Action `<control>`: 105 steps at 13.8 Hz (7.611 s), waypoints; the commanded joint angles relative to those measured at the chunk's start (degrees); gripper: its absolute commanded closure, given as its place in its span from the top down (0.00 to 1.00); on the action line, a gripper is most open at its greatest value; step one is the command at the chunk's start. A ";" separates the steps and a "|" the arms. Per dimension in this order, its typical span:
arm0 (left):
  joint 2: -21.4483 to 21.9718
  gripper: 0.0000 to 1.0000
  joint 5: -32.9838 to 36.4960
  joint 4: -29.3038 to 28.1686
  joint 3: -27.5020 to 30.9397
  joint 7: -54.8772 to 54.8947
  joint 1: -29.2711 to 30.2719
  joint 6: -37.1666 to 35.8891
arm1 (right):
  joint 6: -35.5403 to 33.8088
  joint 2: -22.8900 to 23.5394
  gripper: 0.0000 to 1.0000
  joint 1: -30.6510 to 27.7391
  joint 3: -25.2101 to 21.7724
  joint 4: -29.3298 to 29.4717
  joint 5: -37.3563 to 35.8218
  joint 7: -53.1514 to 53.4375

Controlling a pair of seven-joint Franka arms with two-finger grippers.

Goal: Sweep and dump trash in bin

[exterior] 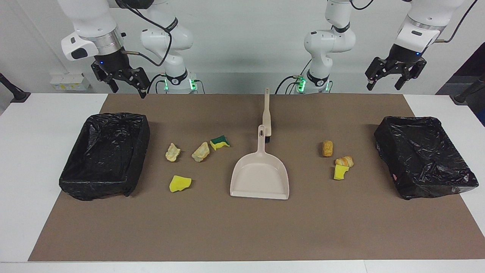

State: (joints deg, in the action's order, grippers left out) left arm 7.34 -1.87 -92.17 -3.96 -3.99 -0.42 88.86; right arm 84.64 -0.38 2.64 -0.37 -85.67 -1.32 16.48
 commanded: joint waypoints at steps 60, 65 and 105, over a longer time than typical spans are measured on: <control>8.47 0.00 -2.44 -54.52 0.44 -35.84 -49.07 34.57 | 34.10 29.38 0.00 33.31 1.16 -2.85 0.71 20.56; 12.07 0.00 -2.35 -53.03 0.54 -31.01 -42.59 26.75 | 33.66 29.38 0.00 30.15 1.07 -1.61 -0.35 -0.63; -5.23 0.00 -10.62 -37.65 -0.08 -16.41 -23.57 40.78 | 30.13 24.82 0.99 28.74 1.33 -9.77 -6.33 -70.26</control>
State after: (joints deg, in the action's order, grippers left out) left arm 2.38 -11.48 -130.58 -4.91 -20.93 -21.27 128.91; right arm 112.52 27.89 32.03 0.33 -89.93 -7.44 -51.36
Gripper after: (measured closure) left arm 0.740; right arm 0.000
